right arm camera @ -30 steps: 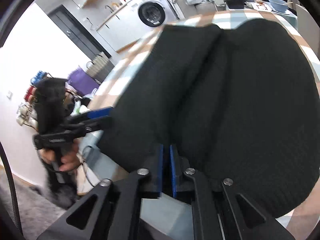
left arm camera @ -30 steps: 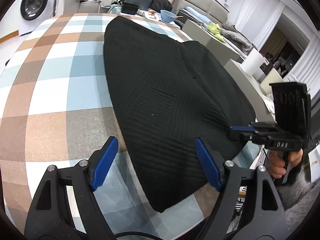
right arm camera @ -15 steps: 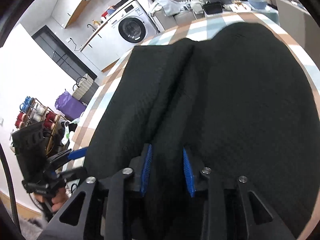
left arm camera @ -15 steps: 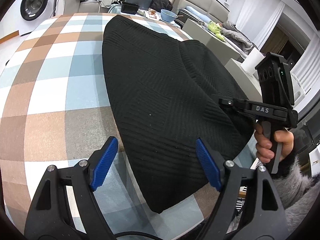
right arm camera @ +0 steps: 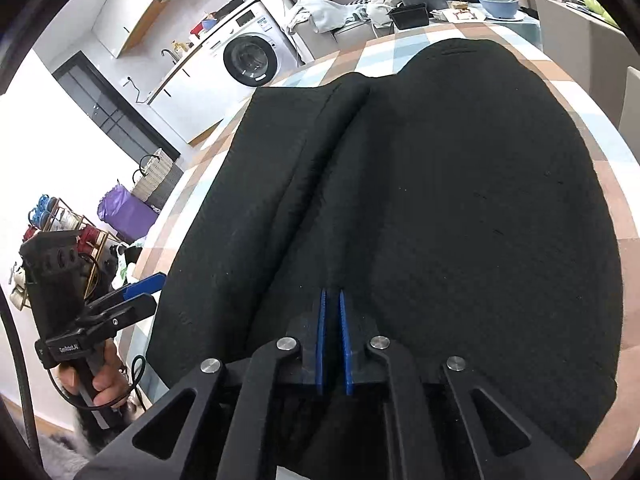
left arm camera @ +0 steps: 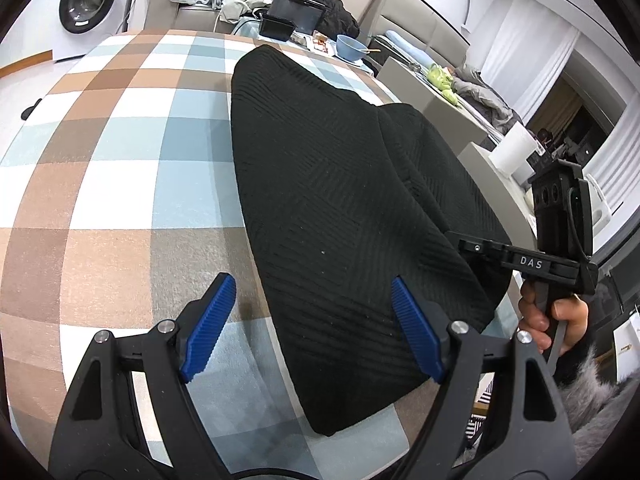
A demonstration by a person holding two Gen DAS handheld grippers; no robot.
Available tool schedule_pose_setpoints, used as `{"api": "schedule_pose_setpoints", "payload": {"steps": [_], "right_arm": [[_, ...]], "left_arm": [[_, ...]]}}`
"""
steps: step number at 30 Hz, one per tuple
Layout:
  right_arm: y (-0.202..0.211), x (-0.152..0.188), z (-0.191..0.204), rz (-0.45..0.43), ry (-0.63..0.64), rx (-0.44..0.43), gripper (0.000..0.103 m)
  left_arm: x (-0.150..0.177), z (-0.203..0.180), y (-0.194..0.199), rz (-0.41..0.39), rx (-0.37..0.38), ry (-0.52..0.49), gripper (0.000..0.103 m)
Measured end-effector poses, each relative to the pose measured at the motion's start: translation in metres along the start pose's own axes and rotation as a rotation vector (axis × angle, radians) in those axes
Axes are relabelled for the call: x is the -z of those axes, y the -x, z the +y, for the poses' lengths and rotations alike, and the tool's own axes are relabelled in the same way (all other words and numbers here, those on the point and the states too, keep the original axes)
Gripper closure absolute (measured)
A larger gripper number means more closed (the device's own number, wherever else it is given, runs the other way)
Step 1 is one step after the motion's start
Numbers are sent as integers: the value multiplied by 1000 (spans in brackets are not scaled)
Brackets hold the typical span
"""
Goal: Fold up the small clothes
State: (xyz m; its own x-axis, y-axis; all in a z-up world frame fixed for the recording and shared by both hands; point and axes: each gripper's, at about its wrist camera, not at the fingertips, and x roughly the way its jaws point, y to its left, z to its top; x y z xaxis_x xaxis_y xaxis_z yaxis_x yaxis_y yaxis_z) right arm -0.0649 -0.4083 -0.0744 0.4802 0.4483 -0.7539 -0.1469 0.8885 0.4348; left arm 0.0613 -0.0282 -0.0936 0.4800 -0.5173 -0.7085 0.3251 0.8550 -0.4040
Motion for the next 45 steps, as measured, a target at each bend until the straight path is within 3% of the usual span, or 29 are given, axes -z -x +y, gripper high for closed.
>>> {"api": "schedule_pose_setpoints", "payload": {"steps": [5,14,19,21,23,29,32,34,37,40,43,45], "right_arm": [[-2,-15,-4,-8,-41,-35,70],[-32,-49,-5,-13,-135,-100,63],[-49,-73,2,-5,-103,-65,63],[-59,-79,4,-3,-109,-45,71],[-60,-81,9,-18,-80,-45,93],[-13,-80,28,-153,0,-117,94],[5,-81,21,-174,1,-72,94],[-7,-82,4,-119,-14,-8,93],[-36,-80,-23,-9,-75,90,85],[-31,-75,-26,-19,-85,66,71],[-14,-59,-26,-52,-84,28,62],[-9,-45,-26,-29,-78,12,59]], "left_arm": [[-2,7,-3,0,-12,33,25],[-3,21,-9,6,-28,91,25],[-4,24,-8,-1,-32,101,25],[-5,26,-8,-4,-36,108,25],[-7,26,-9,-8,-40,117,25],[-19,27,-16,-7,-28,160,25],[-25,21,-23,0,-21,150,25],[-27,17,-29,17,-25,140,25],[-30,9,-36,31,-37,126,25],[-33,4,-38,32,-62,105,25],[-33,4,-41,41,-75,88,25],[-32,2,-43,48,-83,74,25]]}}
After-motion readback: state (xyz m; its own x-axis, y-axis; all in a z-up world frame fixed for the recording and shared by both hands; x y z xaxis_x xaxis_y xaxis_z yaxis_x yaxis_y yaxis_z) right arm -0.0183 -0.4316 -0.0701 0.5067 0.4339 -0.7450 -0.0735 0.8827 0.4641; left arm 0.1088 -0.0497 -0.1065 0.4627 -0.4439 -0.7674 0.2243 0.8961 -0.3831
